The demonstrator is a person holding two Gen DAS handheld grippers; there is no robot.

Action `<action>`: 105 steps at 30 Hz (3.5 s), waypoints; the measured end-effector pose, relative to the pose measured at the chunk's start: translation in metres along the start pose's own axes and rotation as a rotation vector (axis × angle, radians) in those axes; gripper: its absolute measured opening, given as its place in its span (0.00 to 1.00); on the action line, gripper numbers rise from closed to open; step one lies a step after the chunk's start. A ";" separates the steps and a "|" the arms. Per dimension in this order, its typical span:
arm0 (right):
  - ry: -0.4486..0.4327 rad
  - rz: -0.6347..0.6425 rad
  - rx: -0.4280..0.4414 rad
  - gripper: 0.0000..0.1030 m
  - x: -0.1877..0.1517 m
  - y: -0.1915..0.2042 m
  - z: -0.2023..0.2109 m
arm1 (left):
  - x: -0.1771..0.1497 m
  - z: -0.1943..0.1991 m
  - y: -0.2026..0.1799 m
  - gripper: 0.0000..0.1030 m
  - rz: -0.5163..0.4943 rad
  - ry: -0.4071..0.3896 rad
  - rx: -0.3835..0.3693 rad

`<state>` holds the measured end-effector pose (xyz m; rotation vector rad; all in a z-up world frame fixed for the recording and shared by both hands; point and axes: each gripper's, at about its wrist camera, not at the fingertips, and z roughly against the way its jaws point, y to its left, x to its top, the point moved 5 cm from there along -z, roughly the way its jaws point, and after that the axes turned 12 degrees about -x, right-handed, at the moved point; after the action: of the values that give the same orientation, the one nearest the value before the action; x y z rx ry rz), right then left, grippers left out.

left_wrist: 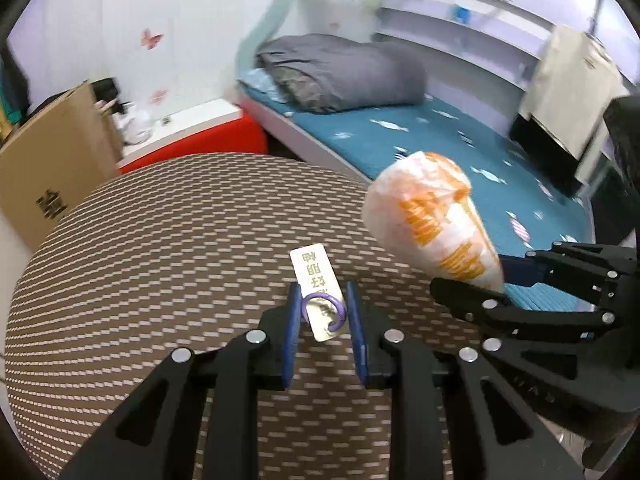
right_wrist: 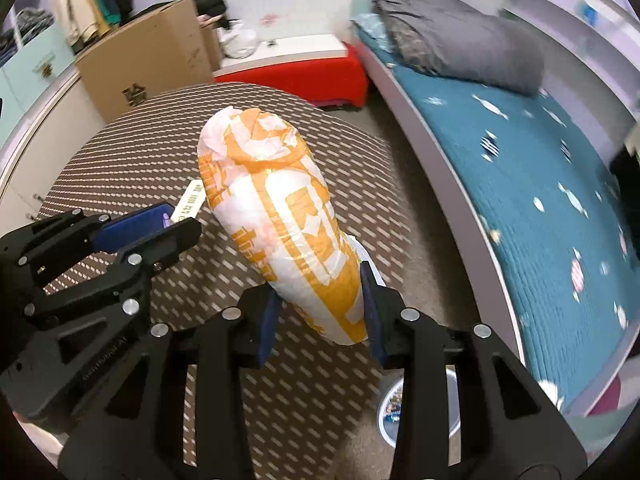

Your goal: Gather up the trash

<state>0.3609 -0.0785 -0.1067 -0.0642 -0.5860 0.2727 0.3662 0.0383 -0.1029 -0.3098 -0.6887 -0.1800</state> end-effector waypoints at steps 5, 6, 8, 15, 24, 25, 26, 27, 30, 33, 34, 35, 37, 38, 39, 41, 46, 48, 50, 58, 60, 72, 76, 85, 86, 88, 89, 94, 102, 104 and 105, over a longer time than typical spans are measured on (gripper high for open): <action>0.016 -0.093 -0.035 0.36 -0.032 -0.048 0.007 | -0.009 -0.016 -0.052 0.22 -0.060 0.029 -0.052; 0.018 -0.108 -0.040 0.36 -0.038 -0.056 0.008 | -0.011 -0.019 -0.064 0.22 -0.074 0.036 -0.066; 0.030 -0.151 -0.054 0.36 -0.054 -0.077 0.009 | -0.017 -0.025 -0.083 0.22 -0.097 0.048 -0.089; 0.073 -0.274 -0.110 0.36 -0.110 -0.131 0.011 | -0.039 -0.051 -0.151 0.22 -0.180 0.101 -0.173; 0.149 -0.440 -0.173 0.36 -0.197 -0.192 0.010 | -0.085 -0.087 -0.235 0.22 -0.286 0.200 -0.270; 0.160 -0.453 -0.181 0.36 -0.205 -0.197 0.010 | -0.090 -0.091 -0.242 0.22 -0.293 0.213 -0.280; 0.174 -0.468 -0.192 0.36 -0.217 -0.203 0.008 | -0.095 -0.096 -0.249 0.22 -0.300 0.226 -0.291; 0.185 -0.479 -0.200 0.36 -0.225 -0.207 0.007 | -0.102 -0.103 -0.260 0.22 -0.311 0.244 -0.301; 0.224 -0.525 -0.222 0.36 -0.253 -0.221 0.001 | -0.120 -0.118 -0.279 0.22 -0.340 0.290 -0.323; 0.256 -0.574 -0.217 0.36 -0.277 -0.231 -0.006 | -0.136 -0.131 -0.296 0.23 -0.355 0.334 -0.338; 0.266 -0.585 -0.216 0.36 -0.283 -0.233 -0.008 | -0.142 -0.135 -0.300 0.27 -0.361 0.346 -0.332; 0.285 -0.595 -0.222 0.36 -0.292 -0.237 -0.012 | -0.148 -0.142 -0.303 0.41 -0.376 0.366 -0.301; 0.312 -0.614 -0.215 0.37 -0.305 -0.243 -0.018 | -0.152 -0.149 -0.302 0.58 -0.386 0.380 -0.267; 0.324 -0.622 -0.200 0.37 -0.310 -0.243 -0.022 | -0.153 -0.152 -0.300 0.61 -0.380 0.384 -0.279; 0.329 -0.623 -0.195 0.37 -0.311 -0.243 -0.025 | -0.154 -0.153 -0.301 0.61 -0.378 0.388 -0.284; 0.337 -0.610 -0.204 0.37 -0.313 -0.244 -0.031 | -0.154 -0.154 -0.296 0.61 -0.378 0.388 -0.267; 0.333 -0.594 -0.208 0.53 -0.302 -0.239 -0.041 | -0.147 -0.155 -0.275 0.66 -0.339 0.381 -0.233; 0.316 -0.614 -0.236 0.72 -0.299 -0.242 -0.043 | -0.145 -0.155 -0.266 0.68 -0.322 0.375 -0.221; 0.314 -0.612 -0.232 0.72 -0.297 -0.243 -0.045 | -0.144 -0.153 -0.257 0.68 -0.310 0.370 -0.208; 0.316 -0.614 -0.222 0.72 -0.304 -0.237 -0.037 | -0.147 -0.145 -0.247 0.70 -0.294 0.359 -0.207; 0.307 -0.611 -0.223 0.72 -0.305 -0.233 -0.031 | -0.150 -0.141 -0.246 0.70 -0.293 0.355 -0.212; 0.092 -0.545 -0.270 0.73 -0.295 -0.202 0.049 | -0.161 -0.068 -0.240 0.71 -0.259 0.218 -0.224; 0.013 -0.513 -0.267 0.75 -0.291 -0.190 0.076 | -0.163 -0.030 -0.235 0.71 -0.245 0.134 -0.221; -0.214 -0.437 -0.249 0.78 -0.283 -0.159 0.149 | -0.168 0.059 -0.221 0.76 -0.198 -0.084 -0.190; -0.240 -0.428 -0.247 0.79 -0.282 -0.155 0.157 | -0.168 0.071 -0.219 0.76 -0.193 -0.118 -0.188; -0.283 -0.412 -0.233 0.79 -0.281 -0.146 0.171 | -0.168 0.089 -0.218 0.77 -0.195 -0.160 -0.191; -0.298 -0.406 -0.231 0.80 -0.280 -0.143 0.176 | -0.169 0.098 -0.217 0.78 -0.197 -0.180 -0.186; -0.389 -0.381 -0.224 0.83 -0.277 -0.127 0.202 | -0.174 0.138 -0.211 0.80 -0.186 -0.275 -0.139; -0.510 -0.341 -0.226 0.86 -0.276 -0.102 0.238 | -0.185 0.188 -0.199 0.83 -0.161 -0.385 -0.055; -0.525 -0.338 -0.214 0.87 -0.277 -0.098 0.242 | -0.187 0.194 -0.198 0.83 -0.159 -0.399 -0.037; -0.530 -0.336 -0.211 0.87 -0.276 -0.097 0.243 | -0.189 0.198 -0.197 0.83 -0.158 -0.405 -0.023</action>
<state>0.0285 -0.2512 -0.0397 -0.0965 -1.1367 -0.1081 0.0532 -0.0686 -0.0373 -0.3168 -1.1140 -0.2792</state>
